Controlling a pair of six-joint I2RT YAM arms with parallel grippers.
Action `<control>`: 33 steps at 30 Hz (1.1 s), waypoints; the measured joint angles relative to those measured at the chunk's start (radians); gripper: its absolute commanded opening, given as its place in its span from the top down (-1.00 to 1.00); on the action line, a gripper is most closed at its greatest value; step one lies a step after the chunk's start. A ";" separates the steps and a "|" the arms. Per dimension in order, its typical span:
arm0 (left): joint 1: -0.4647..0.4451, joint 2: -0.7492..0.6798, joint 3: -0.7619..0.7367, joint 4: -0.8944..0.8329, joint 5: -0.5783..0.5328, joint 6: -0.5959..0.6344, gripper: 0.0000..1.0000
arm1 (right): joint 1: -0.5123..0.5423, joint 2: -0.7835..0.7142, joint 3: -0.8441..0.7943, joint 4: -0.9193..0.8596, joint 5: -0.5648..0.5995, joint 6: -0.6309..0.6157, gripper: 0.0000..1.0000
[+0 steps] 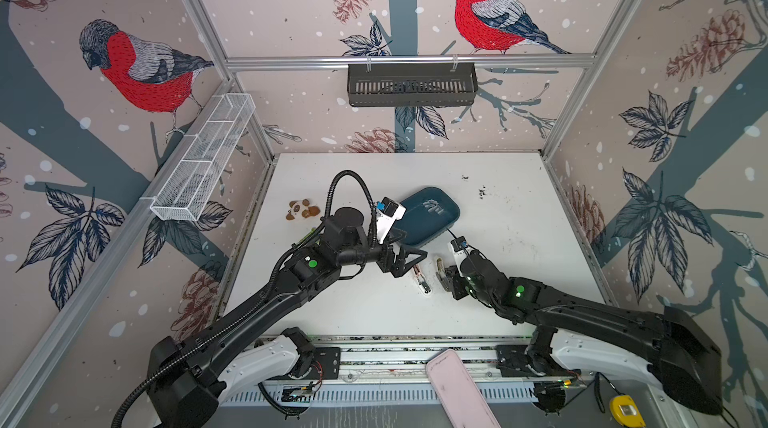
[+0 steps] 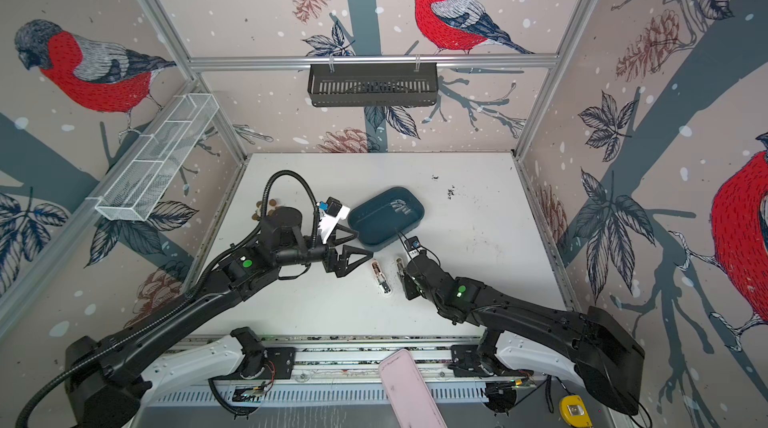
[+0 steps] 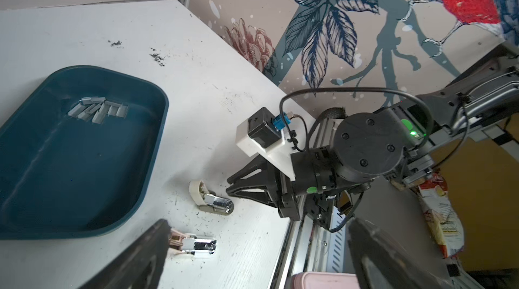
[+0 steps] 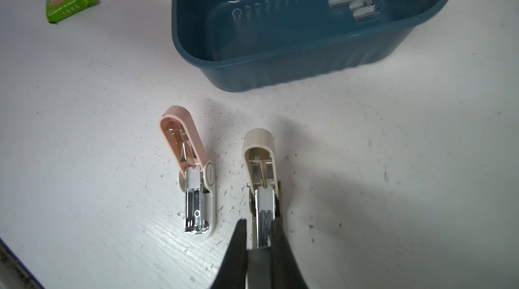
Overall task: Load the staples into the stapler
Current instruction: 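Lower the right gripper toward the staplers while the left gripper draws back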
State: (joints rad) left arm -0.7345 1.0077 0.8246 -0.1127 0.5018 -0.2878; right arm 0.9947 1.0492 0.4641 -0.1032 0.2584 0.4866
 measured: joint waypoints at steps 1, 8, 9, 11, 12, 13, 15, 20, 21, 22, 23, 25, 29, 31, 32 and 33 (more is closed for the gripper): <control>-0.002 -0.006 -0.008 0.001 -0.008 0.002 -0.97 | 0.003 0.008 -0.001 0.002 0.003 0.000 0.80; -0.008 -0.060 -0.068 0.053 -0.059 0.007 -0.97 | 0.010 0.076 -0.003 0.031 0.024 0.000 0.81; -0.008 -0.061 -0.069 0.059 -0.061 0.008 -0.97 | 0.011 0.087 -0.002 0.035 0.027 0.000 0.81; -0.008 -0.059 -0.069 0.070 -0.068 0.009 -0.97 | 0.013 0.103 0.000 0.042 0.029 0.001 0.81; -0.008 -0.057 -0.069 0.073 -0.071 0.011 -0.97 | 0.014 0.111 0.002 0.047 0.032 0.001 0.81; -0.008 -0.055 -0.069 0.073 -0.082 0.015 -0.97 | 0.016 0.118 0.002 0.053 0.033 0.001 0.81; -0.008 -0.052 -0.069 0.074 -0.084 0.016 -0.97 | 0.019 0.131 0.004 0.060 0.035 0.001 0.82; -0.008 -0.051 -0.071 0.080 -0.083 0.025 -0.97 | 0.021 0.156 0.007 0.061 0.037 0.005 0.82; -0.008 -0.049 -0.071 0.082 -0.082 0.025 -0.97 | 0.021 0.162 0.009 0.064 0.037 0.005 0.82; -0.008 -0.046 -0.070 0.084 -0.082 0.025 -0.97 | 0.021 0.166 0.010 0.067 0.037 0.005 0.82; -0.008 -0.043 -0.070 0.085 -0.082 0.025 -0.97 | 0.021 0.169 0.010 0.069 0.037 0.005 0.82; -0.008 -0.037 -0.070 0.086 -0.082 0.025 -0.97 | 0.021 0.175 0.011 0.078 0.037 0.005 0.83; -0.008 -0.027 -0.070 0.086 -0.078 0.025 -0.97 | 0.021 0.189 0.011 0.089 0.037 0.005 0.82; -0.009 -0.025 -0.070 0.086 -0.078 0.025 -0.97 | 0.021 0.195 0.011 0.097 0.037 0.005 0.83; -0.009 -0.025 -0.070 0.087 -0.077 0.025 -0.97 | 0.021 0.197 0.011 0.100 0.037 0.005 0.83; -0.009 -0.025 -0.070 0.089 -0.077 0.025 -0.97 | 0.021 0.197 0.011 0.102 0.037 0.005 0.83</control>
State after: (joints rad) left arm -0.7433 0.9825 0.7544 -0.0235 0.4248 -0.2630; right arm 1.0153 1.2461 0.4755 -0.0010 0.2951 0.4915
